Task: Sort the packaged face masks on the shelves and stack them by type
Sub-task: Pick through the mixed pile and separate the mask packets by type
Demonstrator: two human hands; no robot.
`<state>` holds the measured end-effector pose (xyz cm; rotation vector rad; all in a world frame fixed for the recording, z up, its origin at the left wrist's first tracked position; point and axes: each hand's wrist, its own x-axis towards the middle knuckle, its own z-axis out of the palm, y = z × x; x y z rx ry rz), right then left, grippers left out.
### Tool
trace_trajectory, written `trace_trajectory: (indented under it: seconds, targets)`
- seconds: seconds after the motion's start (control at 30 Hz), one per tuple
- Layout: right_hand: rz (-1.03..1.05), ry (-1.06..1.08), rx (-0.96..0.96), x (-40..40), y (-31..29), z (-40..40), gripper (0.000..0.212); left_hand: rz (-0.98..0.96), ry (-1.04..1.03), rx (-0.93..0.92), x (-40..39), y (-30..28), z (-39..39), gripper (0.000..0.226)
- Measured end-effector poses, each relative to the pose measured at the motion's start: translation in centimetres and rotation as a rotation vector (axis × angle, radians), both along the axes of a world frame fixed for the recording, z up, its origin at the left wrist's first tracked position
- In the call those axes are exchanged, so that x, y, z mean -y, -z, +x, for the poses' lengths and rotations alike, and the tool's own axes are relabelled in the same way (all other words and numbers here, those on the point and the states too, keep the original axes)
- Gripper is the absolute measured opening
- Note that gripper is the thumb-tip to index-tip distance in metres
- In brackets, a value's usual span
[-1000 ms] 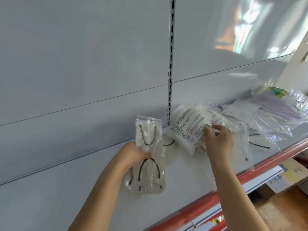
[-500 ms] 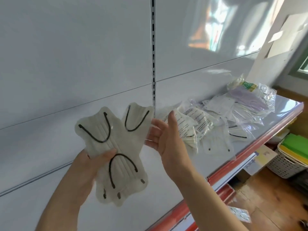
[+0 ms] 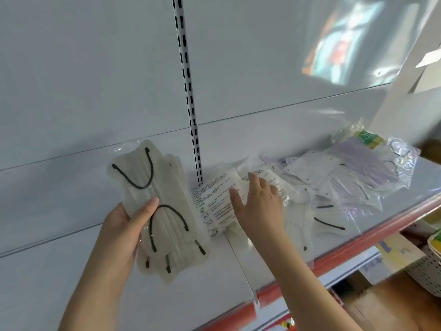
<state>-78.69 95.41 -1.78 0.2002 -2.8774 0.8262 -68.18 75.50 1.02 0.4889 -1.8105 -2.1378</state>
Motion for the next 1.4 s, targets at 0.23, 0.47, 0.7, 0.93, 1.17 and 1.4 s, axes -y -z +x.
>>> trace_trajectory:
  seconds: [0.23, 0.47, 0.7, 0.93, 1.17, 1.4]
  targets:
    - [0.108, -0.856, 0.086, 0.9, 3.3, 1.2, 0.080, 0.141, -0.310, -0.071, -3.1, 1.5, -0.3, 0.031]
    - [0.294, -0.538, 0.025, -4.8, 4.0, -4.0, 0.052, 0.151, -0.491, -0.019, -3.9, 3.6, 1.2, 0.029]
    - [-0.167, -0.439, -0.196, -4.2, 3.3, -3.3, 0.021, 0.156, -0.495, -0.049, -4.2, 2.1, 2.2, 0.033]
    - [0.078, -0.565, -0.087, -2.8, 2.0, -0.5, 0.077, 0.152, -0.435, -0.089, -3.7, 0.8, 1.9, 0.035]
    - [0.277, -0.257, 0.077, -6.8, 2.4, -4.4, 0.096, 0.121, -0.332, -0.015, -6.4, 2.0, -0.7, 0.033]
    - [-0.087, -0.705, -0.007, -4.1, 1.9, -0.7, 0.074, 0.127, -0.391, -0.101, -7.1, 0.6, -2.0, 0.033]
